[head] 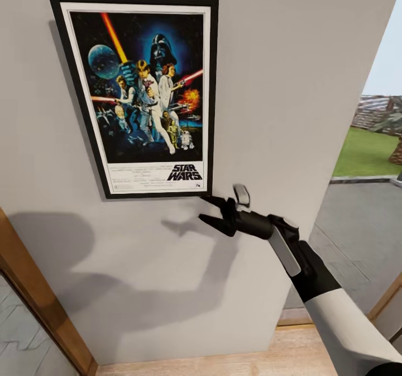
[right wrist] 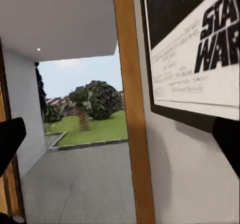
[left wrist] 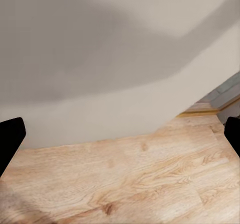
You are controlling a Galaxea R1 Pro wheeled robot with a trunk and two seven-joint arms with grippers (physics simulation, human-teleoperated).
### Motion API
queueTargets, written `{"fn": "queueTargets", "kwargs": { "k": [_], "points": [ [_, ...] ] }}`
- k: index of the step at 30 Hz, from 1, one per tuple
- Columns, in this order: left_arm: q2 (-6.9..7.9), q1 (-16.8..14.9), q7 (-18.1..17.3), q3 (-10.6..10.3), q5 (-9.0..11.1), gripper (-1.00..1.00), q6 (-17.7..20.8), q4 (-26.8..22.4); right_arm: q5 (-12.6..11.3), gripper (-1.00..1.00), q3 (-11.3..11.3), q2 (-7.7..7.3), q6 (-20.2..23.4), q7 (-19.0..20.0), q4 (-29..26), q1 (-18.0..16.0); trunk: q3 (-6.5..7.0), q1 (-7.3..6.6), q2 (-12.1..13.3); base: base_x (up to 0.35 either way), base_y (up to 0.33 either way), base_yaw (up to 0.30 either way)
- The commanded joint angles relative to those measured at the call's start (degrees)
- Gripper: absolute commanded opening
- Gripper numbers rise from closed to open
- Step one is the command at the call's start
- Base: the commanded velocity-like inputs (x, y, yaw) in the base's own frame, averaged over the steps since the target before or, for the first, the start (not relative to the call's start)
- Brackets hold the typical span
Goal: Pick up the poster from the kitchen countertop and hang it on one of the wall nails in the kitchen.
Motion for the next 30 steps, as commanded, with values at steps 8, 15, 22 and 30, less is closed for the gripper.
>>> {"fn": "queueTargets", "kwargs": {
  "k": [8,15,22,30],
  "points": [
    [0.05,0.0,-0.1,0.2,0.1,1.00,-0.4,0.0,-1.3,1.00,-3.8,-0.18,8.7,1.0,4.3,0.1,-0.12,0.04,-0.1,0.000,0.000,0.000],
    [0.05,0.0,-0.1,0.2,0.1,1.00,-0.4,0.0,-1.3,1.00,-3.8,-0.17,8.7,1.0,4.3,0.2,-0.12,0.04,-0.1,0.000,0.000,0.000],
    [0.05,0.0,-0.1,0.3,0.1,1.00,-0.4,0.0,-1.3,1.00,-3.9,-0.17,8.7,1.0,4.3,0.2,-0.12,0.04,-0.1,0.000,0.000,0.000],
    [0.06,0.0,-0.1,0.3,0.1,1.00,-0.4,0.0,-1.3,1.00,-3.9,-0.17,8.6,1.0,4.3,0.2,-0.12,0.04,-0.1,0.000,0.000,0.000]
  ]
}}
